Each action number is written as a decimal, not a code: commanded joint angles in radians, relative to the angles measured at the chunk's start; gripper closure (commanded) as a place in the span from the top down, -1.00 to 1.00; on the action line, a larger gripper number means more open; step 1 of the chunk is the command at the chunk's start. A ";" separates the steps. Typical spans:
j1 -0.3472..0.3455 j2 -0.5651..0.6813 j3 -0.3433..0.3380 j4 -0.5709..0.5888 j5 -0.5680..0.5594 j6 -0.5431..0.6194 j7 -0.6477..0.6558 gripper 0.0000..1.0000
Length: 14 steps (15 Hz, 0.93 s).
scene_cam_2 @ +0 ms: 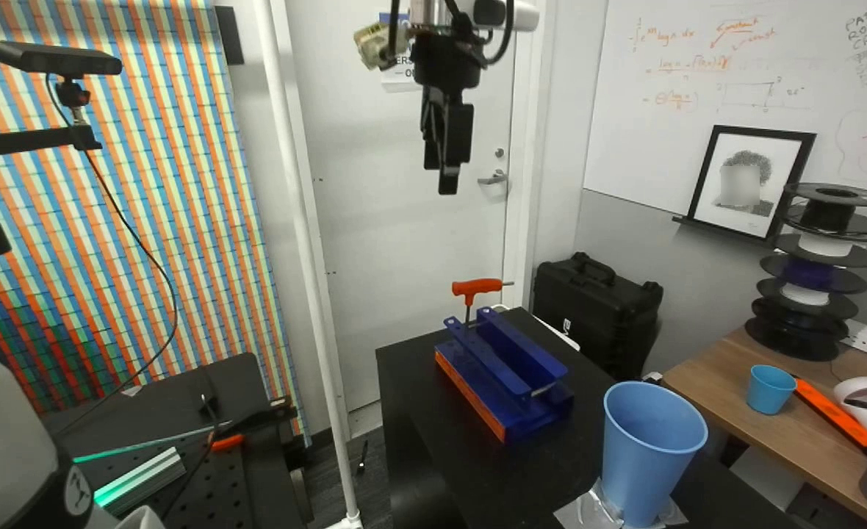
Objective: Put the red object on the blue rack in the cup
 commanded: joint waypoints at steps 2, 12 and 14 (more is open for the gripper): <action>0.011 0.225 -0.017 0.080 -0.071 0.048 0.062 1.00; 0.086 0.459 -0.077 0.169 -0.223 0.047 0.102 1.00; 0.098 0.473 -0.086 0.173 -0.242 0.069 0.097 0.47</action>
